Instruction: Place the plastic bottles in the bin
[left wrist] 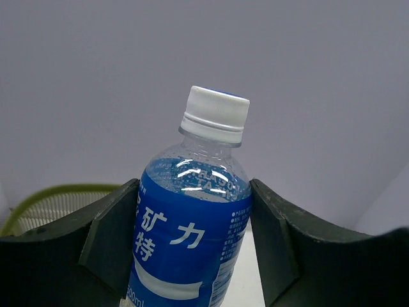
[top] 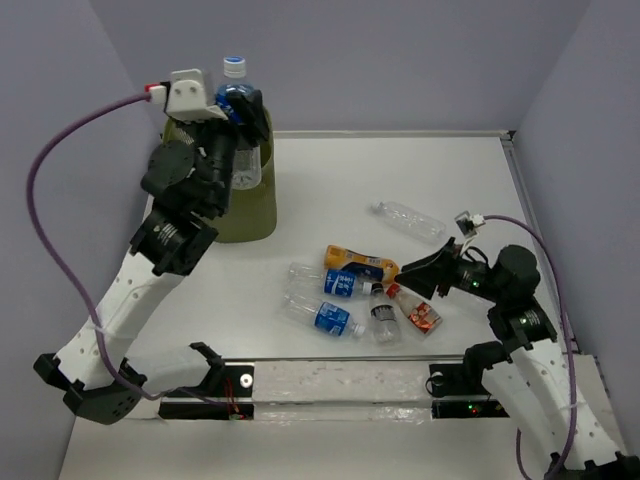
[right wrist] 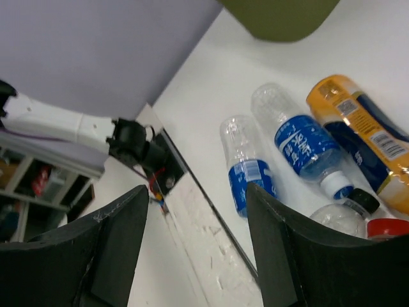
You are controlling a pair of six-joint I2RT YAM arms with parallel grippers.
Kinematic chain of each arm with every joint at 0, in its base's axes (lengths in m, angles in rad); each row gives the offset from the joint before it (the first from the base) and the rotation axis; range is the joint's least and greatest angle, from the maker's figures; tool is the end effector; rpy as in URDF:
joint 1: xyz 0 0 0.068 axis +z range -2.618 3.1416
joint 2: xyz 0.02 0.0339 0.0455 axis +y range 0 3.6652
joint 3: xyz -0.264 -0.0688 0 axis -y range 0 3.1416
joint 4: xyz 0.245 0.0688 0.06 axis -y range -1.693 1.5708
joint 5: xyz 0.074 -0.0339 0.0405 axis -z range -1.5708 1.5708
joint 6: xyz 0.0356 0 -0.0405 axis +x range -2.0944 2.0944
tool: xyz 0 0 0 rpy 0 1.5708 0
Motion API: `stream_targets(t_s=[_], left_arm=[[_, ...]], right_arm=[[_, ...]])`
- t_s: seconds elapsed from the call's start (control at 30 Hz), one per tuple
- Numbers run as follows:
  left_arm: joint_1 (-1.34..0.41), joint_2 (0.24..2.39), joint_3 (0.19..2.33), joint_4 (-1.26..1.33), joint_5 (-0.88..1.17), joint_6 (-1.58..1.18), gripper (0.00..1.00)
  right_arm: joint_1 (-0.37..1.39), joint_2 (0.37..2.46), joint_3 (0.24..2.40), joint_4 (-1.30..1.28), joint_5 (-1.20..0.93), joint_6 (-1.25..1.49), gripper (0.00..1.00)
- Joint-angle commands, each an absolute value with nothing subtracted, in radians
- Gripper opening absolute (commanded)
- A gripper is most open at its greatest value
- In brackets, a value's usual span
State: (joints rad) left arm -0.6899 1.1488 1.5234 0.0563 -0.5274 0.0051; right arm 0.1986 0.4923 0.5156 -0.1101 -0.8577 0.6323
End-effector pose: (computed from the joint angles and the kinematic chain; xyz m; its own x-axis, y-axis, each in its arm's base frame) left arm 0.1758 -0.1218 0.5436 0.3232 -0.2610 -0.9097 0.1956 0.9589 -0.2056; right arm 0.1200 0.0516 0.2955 -0.5814 0.2774 -0.7649 -0.6498 0.4075 0.6417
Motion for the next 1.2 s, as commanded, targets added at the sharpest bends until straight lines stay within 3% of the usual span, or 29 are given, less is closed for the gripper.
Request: stream_targets(t_s=[0.0, 0.13, 0.33, 0.77, 0.8, 0.9, 0.93, 1.03, 1.17], left_arm=[[-0.586, 1.16, 1.586, 0.196, -0.526, 0.015, 0.37], [-0.422, 1.21, 1.62, 0.264, -0.471, -0.044, 0.38], [-0.229, 1.339, 1.663, 0.336, -0.402, -0.118, 0.38], [-0.149, 1.477, 1.508, 0.563, -0.413, -0.109, 0.44], [-0.149, 1.474, 1.49, 0.583, -0.414, -0.113, 0.47], [-0.149, 1.467, 1.418, 0.626, -0.416, -0.121, 0.67], [-0.149, 1.459, 1.405, 0.629, -0.422, -0.124, 0.8], [-0.149, 1.442, 1.372, 0.63, -0.411, -0.132, 0.99], [-0.149, 1.402, 1.355, 0.623, -0.393, -0.143, 0.99]], right_arm=[[0.501, 0.619, 0.607, -0.063, -0.617, 0.494, 0.68], [0.82, 0.837, 0.721, -0.156, -0.34, 0.359, 0.69], [1.084, 1.153, 0.868, -0.215, -0.083, 0.221, 0.78], [1.189, 1.471, 1.014, -0.276, 0.169, 0.133, 0.79], [1.189, 1.491, 1.023, -0.278, 0.178, 0.127, 0.79], [1.198, 1.529, 1.049, -0.298, 0.176, 0.115, 0.81], [1.198, 1.538, 1.057, -0.313, 0.173, 0.109, 0.81], [1.216, 1.572, 1.071, -0.319, 0.158, 0.107, 0.81], [1.226, 1.612, 1.074, -0.316, 0.158, 0.12, 0.81]])
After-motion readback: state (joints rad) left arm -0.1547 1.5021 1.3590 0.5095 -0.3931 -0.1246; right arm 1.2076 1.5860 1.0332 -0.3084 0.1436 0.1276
